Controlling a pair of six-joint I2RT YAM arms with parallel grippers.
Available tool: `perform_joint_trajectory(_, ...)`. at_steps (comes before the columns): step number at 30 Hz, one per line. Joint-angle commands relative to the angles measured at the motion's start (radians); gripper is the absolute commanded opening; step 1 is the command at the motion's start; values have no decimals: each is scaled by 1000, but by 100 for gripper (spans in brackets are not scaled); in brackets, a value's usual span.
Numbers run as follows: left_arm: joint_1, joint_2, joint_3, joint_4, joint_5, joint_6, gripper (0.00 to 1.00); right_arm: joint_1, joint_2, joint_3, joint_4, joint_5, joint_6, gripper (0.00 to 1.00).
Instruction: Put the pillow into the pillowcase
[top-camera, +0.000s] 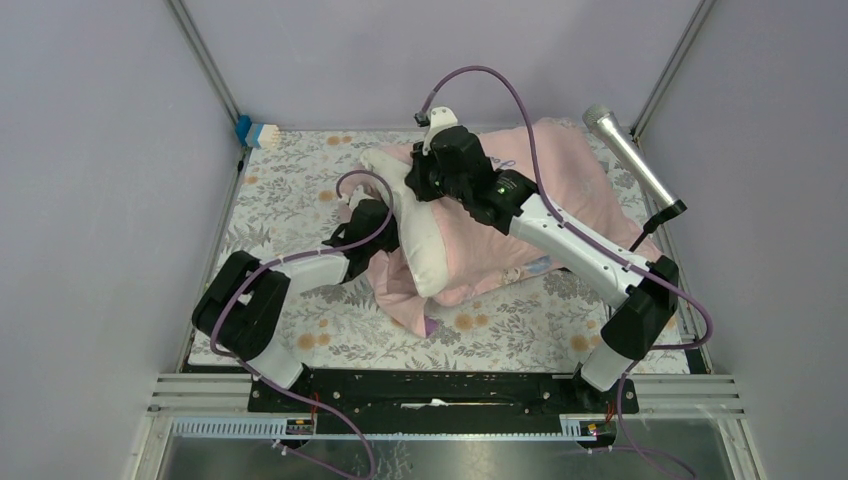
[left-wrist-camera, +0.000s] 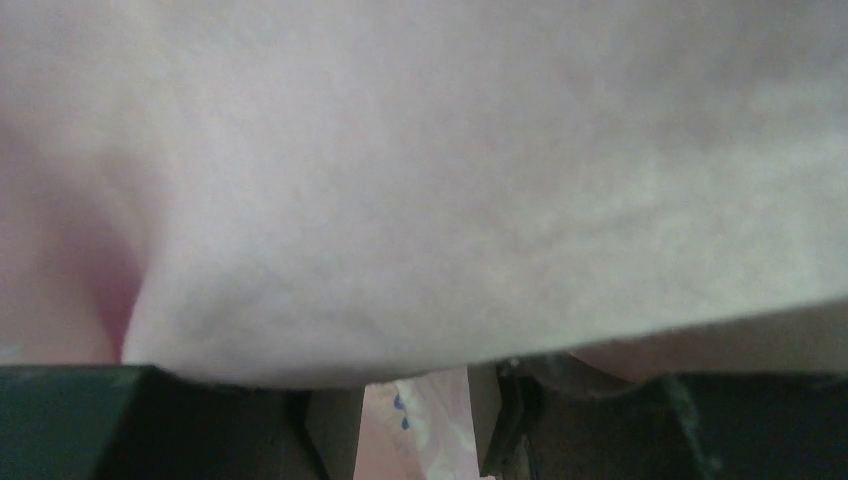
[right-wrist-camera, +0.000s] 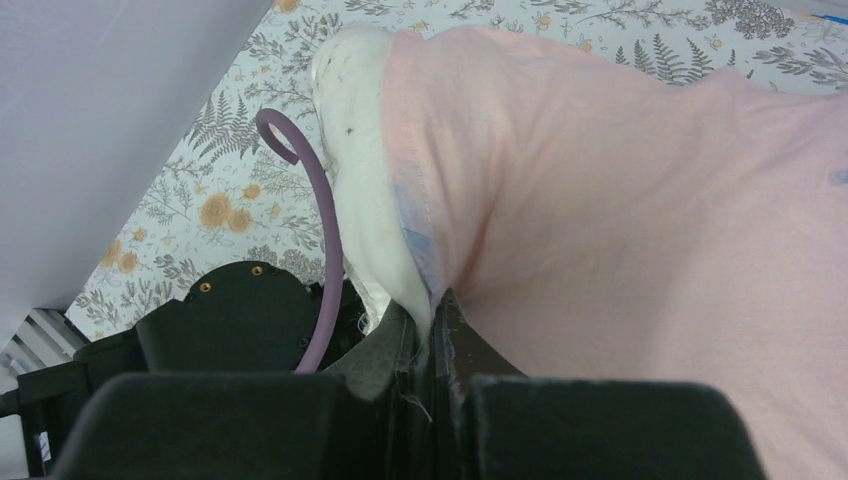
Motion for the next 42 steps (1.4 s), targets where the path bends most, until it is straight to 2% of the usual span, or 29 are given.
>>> perform_joint_trajectory(1, -5, 31, 61, 19, -122, 15, 40, -8, -90, 8, 117, -24, 33, 0)
perform_joint_trajectory(6, -6, 52, 65, -13, -201, 16, 34, -8, -102, -2, 114, -15, 25, 0)
perform_joint_trajectory(12, -5, 107, 85, 48, -176, 49, 35, -7, -110, -14, 116, -22, 27, 0)
perform_joint_trajectory(15, -5, 133, 95, 57, -154, 47, 32, -7, -112, -16, 114, -17, 24, 0)
perform_joint_trajectory(17, -6, 139, 100, 65, -138, 48, 25, -8, -112, -20, 115, -19, 23, 0)
perform_joint_trajectory(19, -6, 135, 100, 66, -126, 48, 11, -8, -110, -26, 115, -12, 16, 0)
perform_joint_trajectory(21, -5, 115, 99, 60, -123, 59, 3, -9, -106, -36, 115, 6, 7, 0)
perform_joint_trajectory(22, -6, 103, 97, 52, -121, 68, 0, -8, -105, -41, 115, 16, 2, 0)
perform_joint_trajectory(26, -5, 15, 60, 27, -123, 88, 0, -8, -101, -53, 119, 66, -16, 0)
perform_joint_trajectory(32, -4, -166, -50, 9, -53, 78, 0, -9, -69, -62, 127, 197, -83, 0)
perform_joint_trajectory(38, -4, -359, -132, -174, -118, 43, 0, -9, -24, -127, 183, 129, -87, 0)
perform_joint_trajectory(42, 2, -467, -230, -259, -167, 17, 0, -10, 4, -222, 246, 21, -59, 0)
